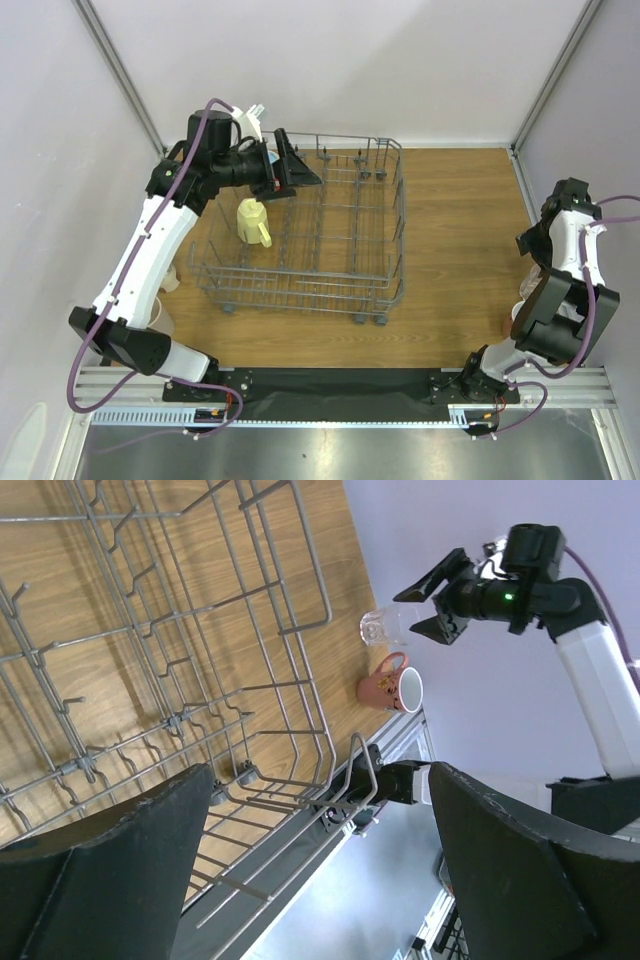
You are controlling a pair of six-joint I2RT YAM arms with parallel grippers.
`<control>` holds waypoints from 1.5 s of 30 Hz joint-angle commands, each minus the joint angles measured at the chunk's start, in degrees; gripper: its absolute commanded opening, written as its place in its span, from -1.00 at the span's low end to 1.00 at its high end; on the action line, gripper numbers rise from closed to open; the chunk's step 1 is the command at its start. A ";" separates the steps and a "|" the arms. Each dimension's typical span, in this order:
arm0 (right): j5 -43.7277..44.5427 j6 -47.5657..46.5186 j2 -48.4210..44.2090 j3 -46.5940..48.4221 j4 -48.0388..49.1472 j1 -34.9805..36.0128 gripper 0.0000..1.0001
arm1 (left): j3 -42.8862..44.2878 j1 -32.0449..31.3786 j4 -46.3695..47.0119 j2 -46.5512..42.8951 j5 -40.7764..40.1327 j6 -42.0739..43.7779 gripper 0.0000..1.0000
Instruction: Load the cups into the dish rack
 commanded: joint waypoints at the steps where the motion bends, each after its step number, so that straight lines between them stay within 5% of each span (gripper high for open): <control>1: 0.98 -2.00 2.08 0.30 3.32 -0.63 0.40 | 2.56 0.84 1.01 -0.03 1.91 1.27 0.91; 8: 2.21 -3.85 6.31 -0.93 6.31 -0.81 0.31 | 2.55 1.20 1.45 -0.12 2.17 1.10 0.91; 10: 1.77 -4.46 7.28 -1.55 6.93 -0.81 0.08 | 2.47 1.20 1.45 -0.21 2.26 0.83 0.91; 17: 1.59 -4.82 9.13 -2.43 7.63 -0.81 -0.26 | 1.59 1.28 2.24 -0.91 2.96 0.22 0.91; 24: 0.19 -6.13 5.71 1.43 5.35 4.10 -1.00 | -1.75 1.11 4.78 -2.23 3.75 -2.41 0.87; 26: -1.65 -5.61 3.25 4.58 3.69 5.68 -1.00 | -3.15 1.02 6.37 -2.84 4.62 -3.38 0.87; 30: -12.71 -5.43 -2.03 10.29 3.76 8.67 -1.00 | -4.39 -0.55 9.62 -4.08 4.72 -5.32 0.96; 36: -45.48 -3.16 -9.32 14.27 15.00 13.24 -1.00 | -6.23 -2.32 15.41 -6.27 -0.20 -11.27 0.99; 41: -59.99 14.80 -13.02 11.38 35.81 20.27 -1.00 | -17.12 -3.19 35.33 -13.29 -4.59 -24.37 0.99; 45: -65.12 33.56 -14.34 5.32 58.56 25.89 -1.00 | -17.76 -7.05 39.77 -13.57 -9.94 -26.60 0.99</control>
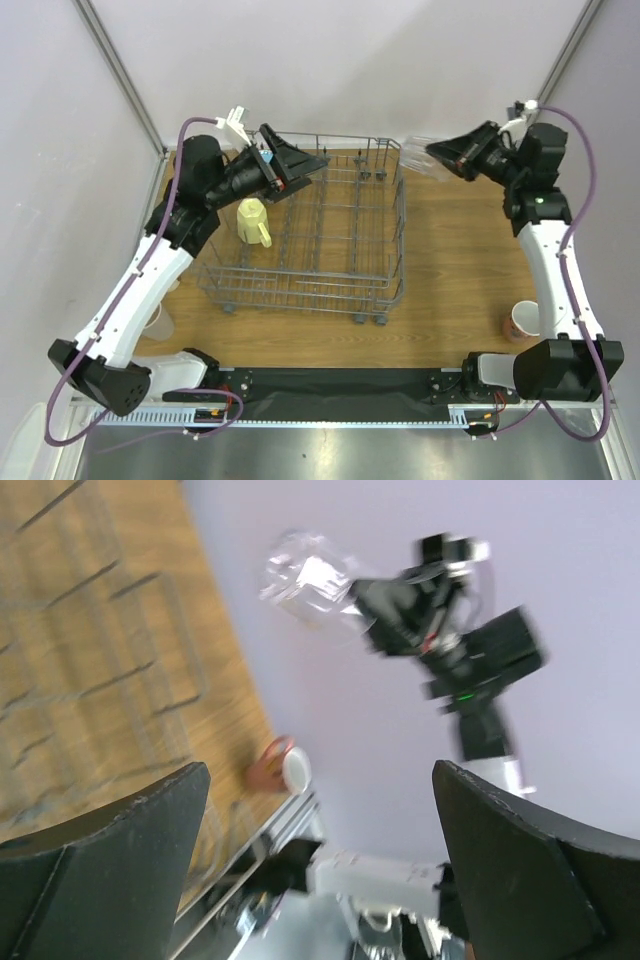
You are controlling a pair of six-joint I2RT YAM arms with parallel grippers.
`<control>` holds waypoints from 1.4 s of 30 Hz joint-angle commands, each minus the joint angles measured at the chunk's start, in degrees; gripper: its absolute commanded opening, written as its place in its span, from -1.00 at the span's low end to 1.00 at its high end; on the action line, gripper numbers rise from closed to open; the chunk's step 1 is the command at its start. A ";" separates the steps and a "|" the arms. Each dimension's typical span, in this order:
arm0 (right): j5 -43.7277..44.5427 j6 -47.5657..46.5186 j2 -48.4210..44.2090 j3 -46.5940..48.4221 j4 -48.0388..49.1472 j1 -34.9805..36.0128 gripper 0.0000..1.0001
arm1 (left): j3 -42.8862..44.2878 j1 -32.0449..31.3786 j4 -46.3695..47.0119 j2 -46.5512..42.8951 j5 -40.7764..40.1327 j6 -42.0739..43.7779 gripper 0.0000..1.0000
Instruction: Load the cups into the dish rack
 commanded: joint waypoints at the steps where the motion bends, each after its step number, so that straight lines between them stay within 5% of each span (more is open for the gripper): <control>1: -10.17 21.90 -1.33 -4.30 30.42 3.66 -1.00 | 1.03 -4.52 11.18 -0.89 -6.67 -4.69 0.99; 4: -8.51 30.01 -2.56 -7.21 42.40 9.28 -1.00 | 0.51 -9.27 13.46 -1.15 -12.74 -3.72 0.99; 19: -2.00 44.34 -7.14 -15.29 61.87 20.70 -1.00 | -5.82 -20.70 22.87 -5.55 -33.22 2.08 0.99; 32: -0.59 44.79 -12.14 -17.84 60.30 25.10 -1.00 | -8.64 -29.40 30.43 -6.87 -43.68 7.44 0.99; 42: -0.68 46.02 -15.14 -22.07 61.17 26.25 -1.00 | -11.63 -31.61 34.38 -8.28 -46.15 6.39 0.71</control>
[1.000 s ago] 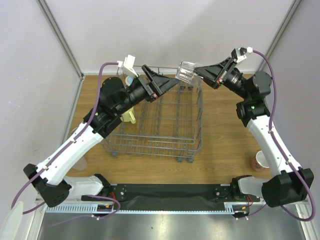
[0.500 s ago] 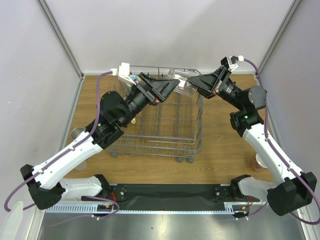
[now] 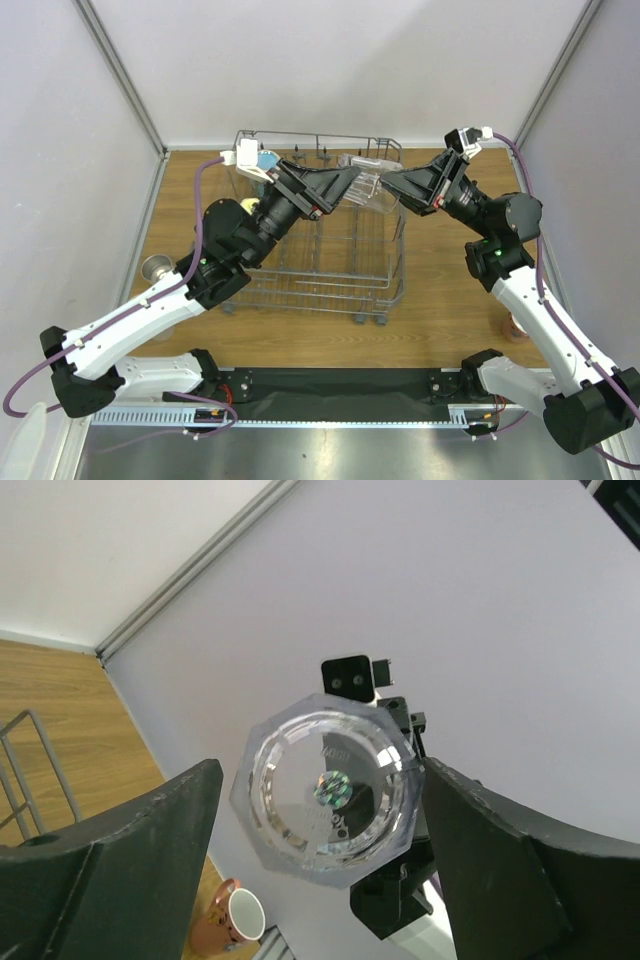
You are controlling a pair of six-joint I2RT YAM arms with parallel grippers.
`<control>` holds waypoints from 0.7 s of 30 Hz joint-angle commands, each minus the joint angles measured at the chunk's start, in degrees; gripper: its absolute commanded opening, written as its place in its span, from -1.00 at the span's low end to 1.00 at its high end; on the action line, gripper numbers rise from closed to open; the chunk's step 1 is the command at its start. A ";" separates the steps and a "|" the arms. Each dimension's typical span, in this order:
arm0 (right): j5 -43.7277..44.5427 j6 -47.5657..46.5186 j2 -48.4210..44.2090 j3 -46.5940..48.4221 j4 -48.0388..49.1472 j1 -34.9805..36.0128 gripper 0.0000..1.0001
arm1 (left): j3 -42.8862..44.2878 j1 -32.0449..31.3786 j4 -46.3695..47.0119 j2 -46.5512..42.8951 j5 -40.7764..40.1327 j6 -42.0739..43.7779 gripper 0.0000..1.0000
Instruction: Load the cups into the dish rack
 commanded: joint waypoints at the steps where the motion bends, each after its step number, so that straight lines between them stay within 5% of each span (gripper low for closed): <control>1: 1.22 0.84 -1.39 0.07 4.45 0.48 -1.00 | -0.50 -0.35 4.31 -1.28 -1.65 0.44 0.70; 8: 1.23 1.10 -0.60 0.07 5.51 1.27 -1.00 | 0.46 -0.70 3.88 -0.67 -0.41 0.53 0.70; 14: 0.96 0.93 -0.25 0.25 5.51 1.36 -1.00 | 0.38 -0.70 3.96 -0.31 0.98 -0.35 0.27; 21: 0.43 -0.04 0.37 1.21 4.20 1.36 -1.00 | 1.61 -0.70 1.77 0.57 2.75 -1.58 0.71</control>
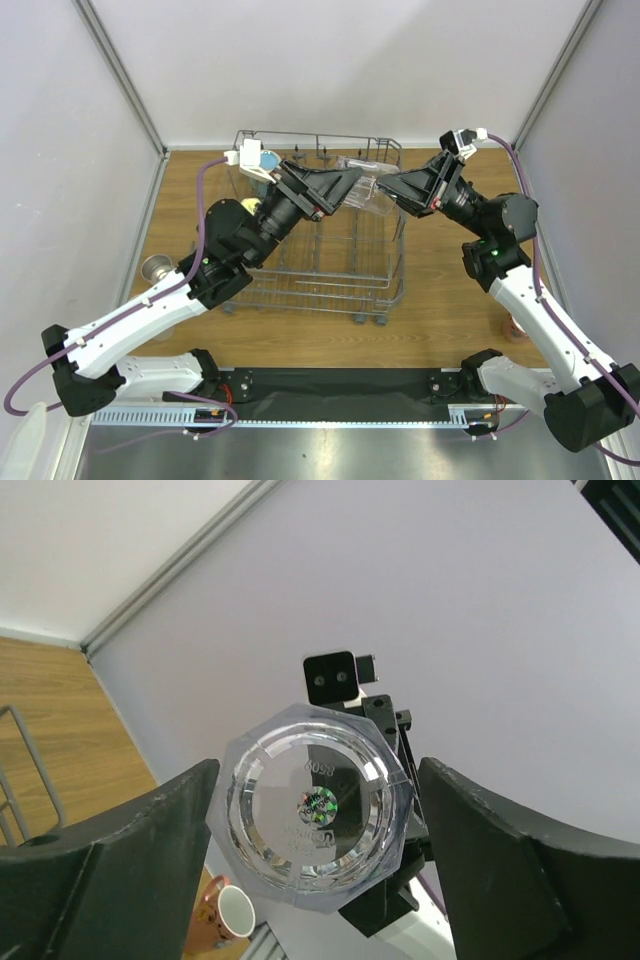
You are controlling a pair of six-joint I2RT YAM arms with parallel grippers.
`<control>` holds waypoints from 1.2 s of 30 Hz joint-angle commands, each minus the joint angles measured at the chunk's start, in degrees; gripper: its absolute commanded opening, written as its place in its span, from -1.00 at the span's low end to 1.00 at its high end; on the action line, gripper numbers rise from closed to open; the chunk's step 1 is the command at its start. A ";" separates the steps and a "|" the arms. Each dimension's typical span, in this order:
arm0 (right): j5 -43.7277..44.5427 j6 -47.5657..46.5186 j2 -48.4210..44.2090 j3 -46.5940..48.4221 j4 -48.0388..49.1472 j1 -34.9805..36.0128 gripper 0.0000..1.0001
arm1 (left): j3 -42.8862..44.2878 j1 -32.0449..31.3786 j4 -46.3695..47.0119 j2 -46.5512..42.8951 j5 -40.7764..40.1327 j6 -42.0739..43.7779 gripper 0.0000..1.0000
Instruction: Load the cups into the dish rack
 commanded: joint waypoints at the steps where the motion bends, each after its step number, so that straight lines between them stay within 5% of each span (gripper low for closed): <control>1: 0.74 -0.74 -0.18 2.00 2.93 0.26 -1.00 | 1.87 -0.38 0.32 0.46 2.44 -1.01 0.73; 4: 0.74 -0.91 -0.09 1.91 2.93 0.26 -1.00 | 1.69 -0.38 0.23 0.46 2.88 -1.71 0.72; 7: 0.83 -1.00 -0.44 1.48 2.66 0.44 -1.00 | 1.26 -0.38 1.20 0.54 3.58 -1.72 0.42; 13: -0.40 -2.84 -0.70 1.91 -0.75 0.44 -1.00 | 1.96 -0.29 1.55 0.81 4.20 -0.75 -0.42; 15: -1.28 -5.21 -1.14 3.22 -7.14 0.44 -0.79 | 2.57 -0.29 0.50 0.63 4.12 0.65 -0.99; 19: -2.69 -17.48 -2.72 7.52 -23.49 0.44 0.24 | 3.10 -0.20 -5.99 -0.42 1.75 3.81 -1.00; 22: -1.55 -27.58 -4.13 13.13 -39.13 0.27 0.64 | 4.24 1.46 -9.16 -1.83 0.25 7.67 -1.00; 30: 6.35 -45.71 -6.23 24.23 -79.98 -4.38 0.83 | 18.91 9.37 -34.28 3.96 -0.19 20.25 -0.99; 36: 5.14 -51.71 -10.81 27.22 -90.66 -14.32 0.81 | 17.43 12.98 -32.99 6.17 -3.70 24.21 -1.00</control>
